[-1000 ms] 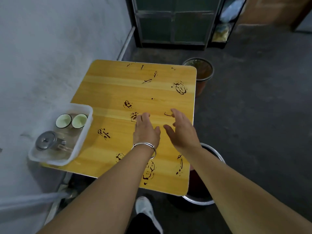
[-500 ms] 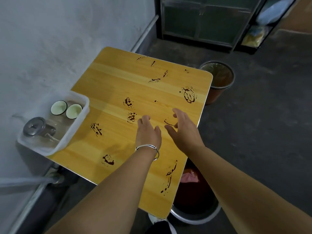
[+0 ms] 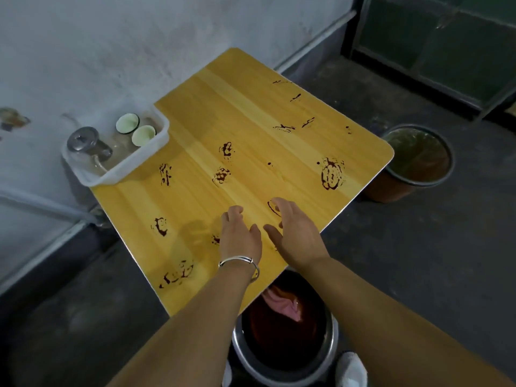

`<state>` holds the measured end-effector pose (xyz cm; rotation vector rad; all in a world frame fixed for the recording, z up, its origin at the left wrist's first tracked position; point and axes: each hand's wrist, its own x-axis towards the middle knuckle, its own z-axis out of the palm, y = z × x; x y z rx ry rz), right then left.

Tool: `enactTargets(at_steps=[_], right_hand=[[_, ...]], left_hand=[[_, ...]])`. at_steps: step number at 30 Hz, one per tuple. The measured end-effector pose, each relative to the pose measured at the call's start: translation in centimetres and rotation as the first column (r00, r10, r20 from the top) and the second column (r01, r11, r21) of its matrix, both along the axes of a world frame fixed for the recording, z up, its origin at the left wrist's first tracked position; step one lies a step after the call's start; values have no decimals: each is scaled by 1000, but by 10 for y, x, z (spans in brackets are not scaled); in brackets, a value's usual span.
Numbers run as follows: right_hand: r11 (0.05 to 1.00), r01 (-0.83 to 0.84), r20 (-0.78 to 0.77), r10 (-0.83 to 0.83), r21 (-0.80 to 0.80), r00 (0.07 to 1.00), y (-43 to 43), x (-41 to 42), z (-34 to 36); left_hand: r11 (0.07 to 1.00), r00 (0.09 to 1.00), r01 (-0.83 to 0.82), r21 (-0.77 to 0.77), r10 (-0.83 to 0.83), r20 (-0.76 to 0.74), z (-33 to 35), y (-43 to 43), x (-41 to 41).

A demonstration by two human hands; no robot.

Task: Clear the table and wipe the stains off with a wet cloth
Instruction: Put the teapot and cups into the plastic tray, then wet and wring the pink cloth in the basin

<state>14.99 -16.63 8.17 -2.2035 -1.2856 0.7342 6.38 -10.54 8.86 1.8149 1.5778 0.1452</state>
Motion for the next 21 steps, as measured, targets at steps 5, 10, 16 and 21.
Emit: enactTargets(at_steps=[5, 10, 16, 21], right_hand=[[989, -138, 22, 139, -43, 990, -18, 18, -6], [971, -228, -17, 228, -64, 974, -26, -4, -13], [942, -322, 8, 324, -96, 946, -38, -35, -38], [915, -399, -51, 396, -60, 917, -41, -43, -48]], left_hand=[[991, 988, -137, -5, 137, 64, -5, -40, 11], [981, 978, -193, 10, 191, 79, -14, -61, -6], [968, 967, -252, 13, 251, 46, -34, -81, -44], [928, 929, -369, 54, 369, 1, -45, -91, -61]])
